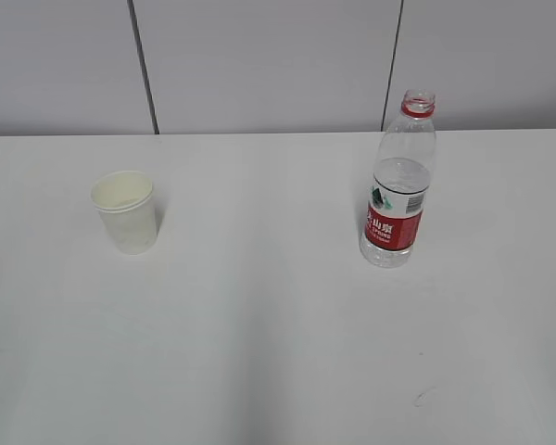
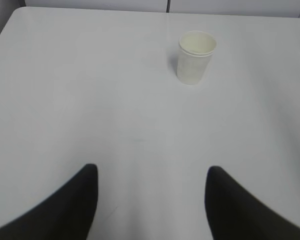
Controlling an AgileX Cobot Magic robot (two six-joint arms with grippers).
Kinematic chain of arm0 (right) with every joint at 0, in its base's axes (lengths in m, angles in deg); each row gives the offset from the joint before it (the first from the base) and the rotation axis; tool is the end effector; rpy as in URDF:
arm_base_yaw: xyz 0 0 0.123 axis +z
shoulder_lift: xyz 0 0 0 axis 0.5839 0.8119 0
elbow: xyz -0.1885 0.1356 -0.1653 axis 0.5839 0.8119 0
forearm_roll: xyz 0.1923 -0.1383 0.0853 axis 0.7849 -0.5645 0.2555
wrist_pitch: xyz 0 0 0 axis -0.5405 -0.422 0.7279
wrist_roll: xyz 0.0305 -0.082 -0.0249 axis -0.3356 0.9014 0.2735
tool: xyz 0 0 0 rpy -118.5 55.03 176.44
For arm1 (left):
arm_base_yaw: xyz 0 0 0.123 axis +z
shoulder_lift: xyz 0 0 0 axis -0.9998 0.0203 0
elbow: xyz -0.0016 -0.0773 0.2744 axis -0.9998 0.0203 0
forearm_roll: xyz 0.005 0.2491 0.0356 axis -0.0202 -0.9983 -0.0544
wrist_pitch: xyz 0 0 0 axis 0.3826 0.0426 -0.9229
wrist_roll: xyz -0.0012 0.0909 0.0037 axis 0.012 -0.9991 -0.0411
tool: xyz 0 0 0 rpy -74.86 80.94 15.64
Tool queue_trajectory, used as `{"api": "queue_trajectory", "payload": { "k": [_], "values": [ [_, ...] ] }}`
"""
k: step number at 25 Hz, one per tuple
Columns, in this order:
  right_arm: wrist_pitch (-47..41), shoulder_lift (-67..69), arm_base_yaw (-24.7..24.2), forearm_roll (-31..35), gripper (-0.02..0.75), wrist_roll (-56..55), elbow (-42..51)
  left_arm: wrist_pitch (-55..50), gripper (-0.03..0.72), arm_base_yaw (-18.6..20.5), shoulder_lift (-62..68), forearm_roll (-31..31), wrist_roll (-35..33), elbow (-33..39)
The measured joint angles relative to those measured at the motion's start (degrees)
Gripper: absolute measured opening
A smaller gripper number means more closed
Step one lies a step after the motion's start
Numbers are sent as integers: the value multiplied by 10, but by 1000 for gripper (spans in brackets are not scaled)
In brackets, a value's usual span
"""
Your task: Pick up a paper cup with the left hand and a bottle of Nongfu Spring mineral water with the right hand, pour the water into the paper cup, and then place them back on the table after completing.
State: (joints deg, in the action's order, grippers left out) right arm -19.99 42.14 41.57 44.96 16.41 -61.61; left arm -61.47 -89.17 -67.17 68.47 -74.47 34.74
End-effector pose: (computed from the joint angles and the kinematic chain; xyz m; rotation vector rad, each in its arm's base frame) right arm -0.0098 -0.0066 0.2687 -0.0790 2.1100 -0.0084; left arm -0.0114 -0.0011 0.2792 -0.0241 2.0581 -0.0417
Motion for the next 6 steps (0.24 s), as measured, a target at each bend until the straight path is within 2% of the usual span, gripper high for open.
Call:
{"api": "queue_trajectory", "payload": {
  "k": [6],
  "values": [
    [0,0,0,1,555,0,0,0,426,0,0,0,0,0]
  ]
}}
